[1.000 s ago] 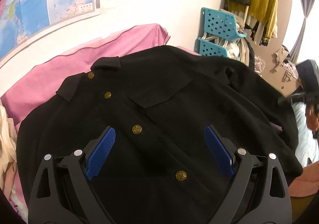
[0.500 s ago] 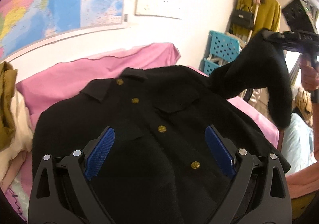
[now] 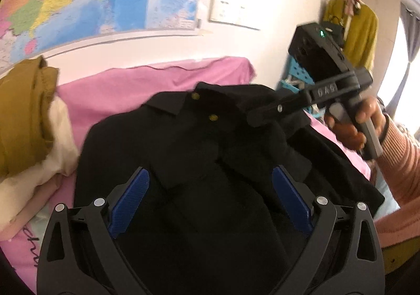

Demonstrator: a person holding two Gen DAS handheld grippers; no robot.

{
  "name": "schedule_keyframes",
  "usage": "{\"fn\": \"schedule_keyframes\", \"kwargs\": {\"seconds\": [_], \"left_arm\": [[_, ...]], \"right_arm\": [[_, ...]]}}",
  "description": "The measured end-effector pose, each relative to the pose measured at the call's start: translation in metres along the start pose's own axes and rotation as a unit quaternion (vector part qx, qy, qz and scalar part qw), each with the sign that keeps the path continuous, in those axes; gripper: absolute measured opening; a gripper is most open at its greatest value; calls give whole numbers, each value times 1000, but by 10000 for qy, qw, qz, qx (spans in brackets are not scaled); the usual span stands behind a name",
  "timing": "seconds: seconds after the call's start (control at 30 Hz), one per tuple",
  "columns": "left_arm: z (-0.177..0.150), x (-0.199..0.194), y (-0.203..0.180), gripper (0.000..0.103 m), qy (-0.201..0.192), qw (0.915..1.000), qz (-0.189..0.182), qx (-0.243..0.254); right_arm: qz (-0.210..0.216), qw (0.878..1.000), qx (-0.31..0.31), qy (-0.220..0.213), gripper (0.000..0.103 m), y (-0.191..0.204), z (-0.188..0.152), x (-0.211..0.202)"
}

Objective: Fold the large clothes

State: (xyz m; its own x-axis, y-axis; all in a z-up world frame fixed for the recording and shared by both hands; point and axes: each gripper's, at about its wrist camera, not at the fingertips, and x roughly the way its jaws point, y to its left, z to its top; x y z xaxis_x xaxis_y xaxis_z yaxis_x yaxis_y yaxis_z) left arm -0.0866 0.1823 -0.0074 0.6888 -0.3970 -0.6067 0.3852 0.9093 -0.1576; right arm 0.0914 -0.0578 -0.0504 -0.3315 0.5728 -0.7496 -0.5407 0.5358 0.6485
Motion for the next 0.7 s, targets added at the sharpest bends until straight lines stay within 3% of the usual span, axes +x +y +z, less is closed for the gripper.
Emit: {"fn": "schedule_keyframes", "kwargs": {"seconds": [0.17, 0.23, 0.37, 0.47, 0.5, 0.57, 0.6, 0.63, 0.67, 0.7], "left_arm": [[-1, 21, -36, 96, 225, 9977, -429, 473], [0, 32, -53, 97, 334, 9954, -531, 723], [4, 69, -76, 97, 855, 9903, -505, 970], [5, 91, -81, 96, 1215, 9874, -386, 938], [5, 98, -81, 91, 1323, 9863, -246, 950], [5, 108, -73, 49, 1574, 9843, -60, 793], [7, 108, -65, 43, 1593, 9852, -118, 619], [11, 103, -54, 28, 1555, 9867, -283, 369], [16, 95, -36, 20, 1490, 9876, -490, -28], [19, 88, -21, 20, 1428, 9872, -611, -369]], "right_arm": [[-197, 9977, -63, -645, 55, -12, -14, -56], [-479, 9939, 146, -984, 58, -32, -25, -83], [-1300, 9790, 763, -1375, 62, -87, -48, -111], [-1541, 9675, 1331, -1500, 62, -125, -63, -116], [-1490, 9656, 1526, -1490, 65, -142, -69, -115], [-1382, 9649, 1684, -1465, 69, -160, -76, -111], [-1285, 9661, 1716, -1438, 69, -163, -78, -106], [-1126, 9680, 1728, -1429, 70, -166, -78, -105], [-981, 9701, 1691, -1436, 71, -166, -78, -102], [-941, 9719, 1592, -1454, 74, -164, -75, -99]]}}
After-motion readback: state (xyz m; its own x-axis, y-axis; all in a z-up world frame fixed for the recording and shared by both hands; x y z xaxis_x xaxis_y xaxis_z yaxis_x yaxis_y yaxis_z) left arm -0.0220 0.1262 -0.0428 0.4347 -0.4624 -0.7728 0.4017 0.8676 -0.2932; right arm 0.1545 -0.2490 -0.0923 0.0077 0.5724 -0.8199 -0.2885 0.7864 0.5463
